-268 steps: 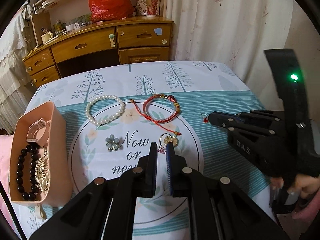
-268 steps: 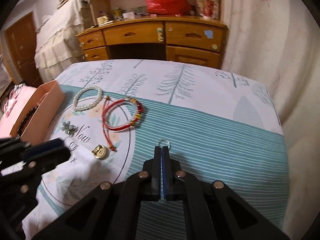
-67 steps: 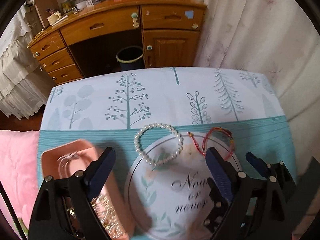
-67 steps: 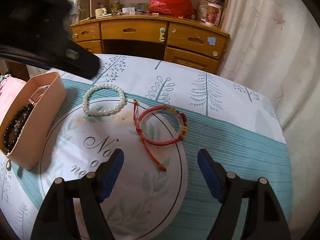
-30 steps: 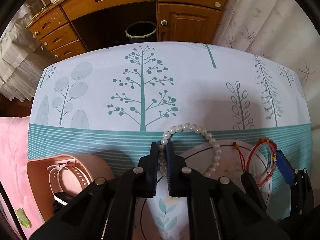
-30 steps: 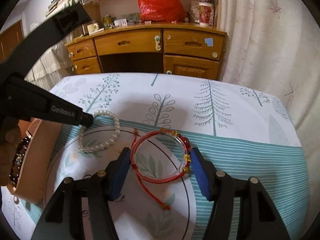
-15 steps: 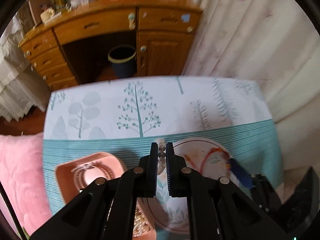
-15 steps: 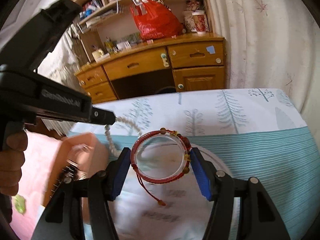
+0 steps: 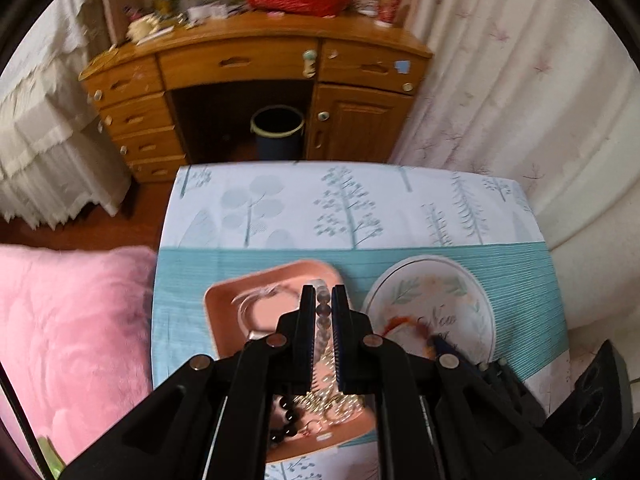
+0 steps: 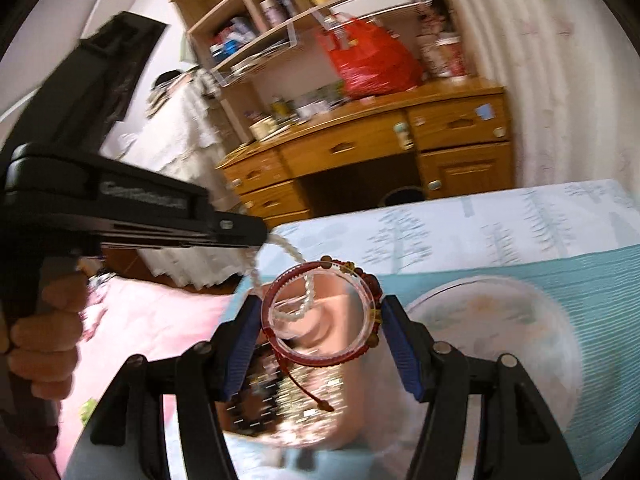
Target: Organize jewelry
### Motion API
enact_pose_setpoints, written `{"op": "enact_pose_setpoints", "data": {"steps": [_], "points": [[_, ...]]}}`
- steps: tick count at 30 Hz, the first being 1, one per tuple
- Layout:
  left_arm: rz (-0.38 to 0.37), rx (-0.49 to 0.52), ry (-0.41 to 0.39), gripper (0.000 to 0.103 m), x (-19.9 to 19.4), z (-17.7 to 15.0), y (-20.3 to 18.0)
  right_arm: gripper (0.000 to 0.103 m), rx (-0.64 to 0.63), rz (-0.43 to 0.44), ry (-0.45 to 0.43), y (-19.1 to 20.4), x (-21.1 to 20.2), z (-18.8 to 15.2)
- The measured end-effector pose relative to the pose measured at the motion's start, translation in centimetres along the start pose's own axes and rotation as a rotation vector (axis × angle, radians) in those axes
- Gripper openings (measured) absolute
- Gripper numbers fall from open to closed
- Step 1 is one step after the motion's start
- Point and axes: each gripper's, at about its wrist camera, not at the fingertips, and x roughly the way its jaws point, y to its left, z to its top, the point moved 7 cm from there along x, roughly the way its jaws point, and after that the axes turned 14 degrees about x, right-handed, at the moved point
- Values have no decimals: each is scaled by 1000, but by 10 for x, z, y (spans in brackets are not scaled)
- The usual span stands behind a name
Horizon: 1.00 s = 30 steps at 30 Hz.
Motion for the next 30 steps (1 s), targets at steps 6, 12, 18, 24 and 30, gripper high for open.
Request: {"op": "enact_pose_setpoints", "data": {"steps": [6, 12, 18, 24, 30], "points": [[130, -7, 93, 58, 12, -42, 26, 64, -64, -83, 162, 11, 27, -42], [192, -47, 146, 85, 4, -83, 39, 77, -68, -105, 157, 10, 11, -60], [236, -94, 211, 93, -16, -171, 29, 93, 5, -91, 208, -7, -37, -94], [240, -85, 416, 93, -33, -282, -10, 99, 24, -216, 308, -45, -125, -164], [176, 9, 376, 93, -84, -304, -101, 102, 19, -413, 400, -89, -231, -213]]}}
